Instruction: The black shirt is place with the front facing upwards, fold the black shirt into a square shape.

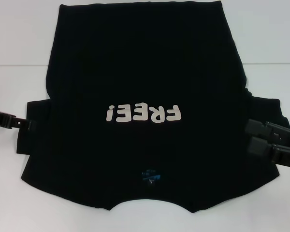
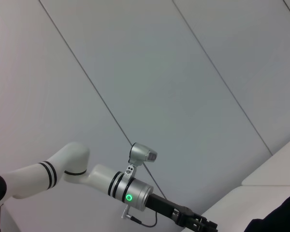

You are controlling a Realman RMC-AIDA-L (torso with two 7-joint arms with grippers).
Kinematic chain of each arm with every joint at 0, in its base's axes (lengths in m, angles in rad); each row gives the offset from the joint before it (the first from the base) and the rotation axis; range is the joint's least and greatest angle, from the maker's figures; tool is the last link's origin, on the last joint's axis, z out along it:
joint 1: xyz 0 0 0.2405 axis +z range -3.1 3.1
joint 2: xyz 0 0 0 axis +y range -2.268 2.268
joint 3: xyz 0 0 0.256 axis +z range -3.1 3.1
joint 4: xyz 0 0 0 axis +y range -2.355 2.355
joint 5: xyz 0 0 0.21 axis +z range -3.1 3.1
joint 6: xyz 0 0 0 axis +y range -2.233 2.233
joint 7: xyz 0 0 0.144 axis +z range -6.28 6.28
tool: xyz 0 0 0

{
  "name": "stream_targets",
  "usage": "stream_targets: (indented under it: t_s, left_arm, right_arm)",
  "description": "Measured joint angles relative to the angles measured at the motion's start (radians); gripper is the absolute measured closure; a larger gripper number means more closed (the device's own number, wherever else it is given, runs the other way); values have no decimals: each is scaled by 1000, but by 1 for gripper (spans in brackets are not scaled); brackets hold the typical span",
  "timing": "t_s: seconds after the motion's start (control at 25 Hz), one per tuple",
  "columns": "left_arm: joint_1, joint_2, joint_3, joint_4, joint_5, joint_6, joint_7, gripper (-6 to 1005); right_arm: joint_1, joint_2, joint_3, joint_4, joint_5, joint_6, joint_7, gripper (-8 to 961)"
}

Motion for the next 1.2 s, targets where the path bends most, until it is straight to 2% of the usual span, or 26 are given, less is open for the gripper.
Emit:
stream_targets:
  t_s: [0.68, 1.2]
  left_arm:
    - [-15, -9, 86, -43, 53, -56, -47, 219]
    - [-18, -10, 96, -46, 52, -48, -66, 220]
  right_arm:
    - [10, 10, -10, 7, 0, 20, 0, 25]
    - [1, 14, -12, 7, 0, 22, -2, 25]
